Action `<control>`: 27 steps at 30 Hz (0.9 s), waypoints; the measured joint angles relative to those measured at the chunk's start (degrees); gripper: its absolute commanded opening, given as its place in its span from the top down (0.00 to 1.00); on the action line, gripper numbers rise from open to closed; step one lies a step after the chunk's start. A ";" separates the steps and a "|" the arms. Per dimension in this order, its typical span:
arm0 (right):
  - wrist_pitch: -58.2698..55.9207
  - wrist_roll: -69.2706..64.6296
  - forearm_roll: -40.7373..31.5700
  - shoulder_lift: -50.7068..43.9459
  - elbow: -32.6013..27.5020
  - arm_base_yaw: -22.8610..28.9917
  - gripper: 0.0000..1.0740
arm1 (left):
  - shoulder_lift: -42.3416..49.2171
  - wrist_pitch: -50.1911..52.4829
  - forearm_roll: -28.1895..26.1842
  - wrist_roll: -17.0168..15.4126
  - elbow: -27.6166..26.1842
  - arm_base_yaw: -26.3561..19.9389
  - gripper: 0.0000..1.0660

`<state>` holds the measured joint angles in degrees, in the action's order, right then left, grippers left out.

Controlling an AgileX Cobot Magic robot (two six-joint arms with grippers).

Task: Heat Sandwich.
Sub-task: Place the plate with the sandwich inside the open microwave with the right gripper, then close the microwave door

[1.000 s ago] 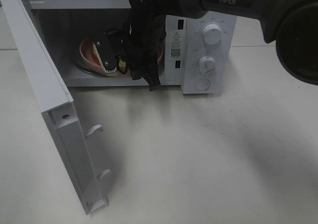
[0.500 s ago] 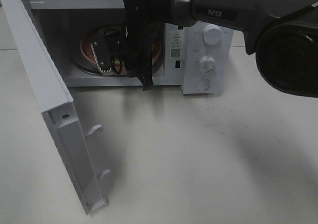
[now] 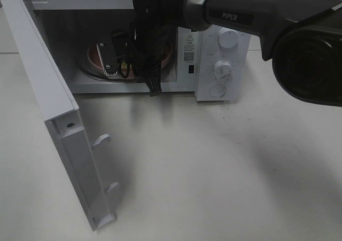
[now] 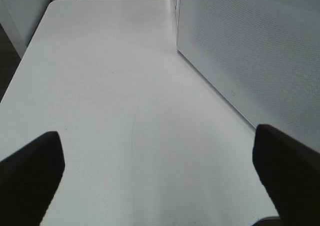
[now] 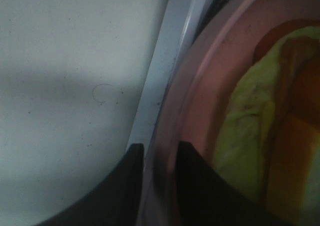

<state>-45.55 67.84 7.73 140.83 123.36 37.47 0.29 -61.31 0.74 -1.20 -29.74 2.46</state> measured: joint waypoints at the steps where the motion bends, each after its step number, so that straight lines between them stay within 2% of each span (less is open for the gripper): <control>1: 0.00 -1.60 0.00 0.00 0.00 0.00 0.56 | 0.00 0.00 0.00 0.00 0.00 0.00 0.08; 2: 0.00 -1.60 0.00 0.00 0.00 0.00 0.56 | 0.00 0.00 0.00 0.00 0.00 0.00 0.08; 6: 0.00 -7.16 0.00 0.00 0.00 0.00 0.35 | 0.00 0.00 0.00 0.00 0.00 0.00 0.08; 10: 0.46 -10.37 -0.17 0.00 0.00 0.00 0.27 | 0.00 0.00 0.00 0.00 0.00 0.00 0.08; 21: 3.21 -13.06 -1.15 -4.13 -5.16 0.00 0.29 | 0.00 0.00 0.00 0.00 0.00 0.00 0.08; 26: 4.47 -13.06 -1.26 -6.47 -9.40 0.00 0.29 | 0.00 0.00 0.00 0.00 0.00 0.00 0.08; 27: 5.79 -13.06 -1.26 -8.02 -11.75 0.00 0.29 | 0.00 0.00 0.00 0.00 0.00 0.00 0.08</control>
<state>-39.76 54.77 6.47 132.81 111.61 37.47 0.29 -61.31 0.74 -1.20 -29.74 2.46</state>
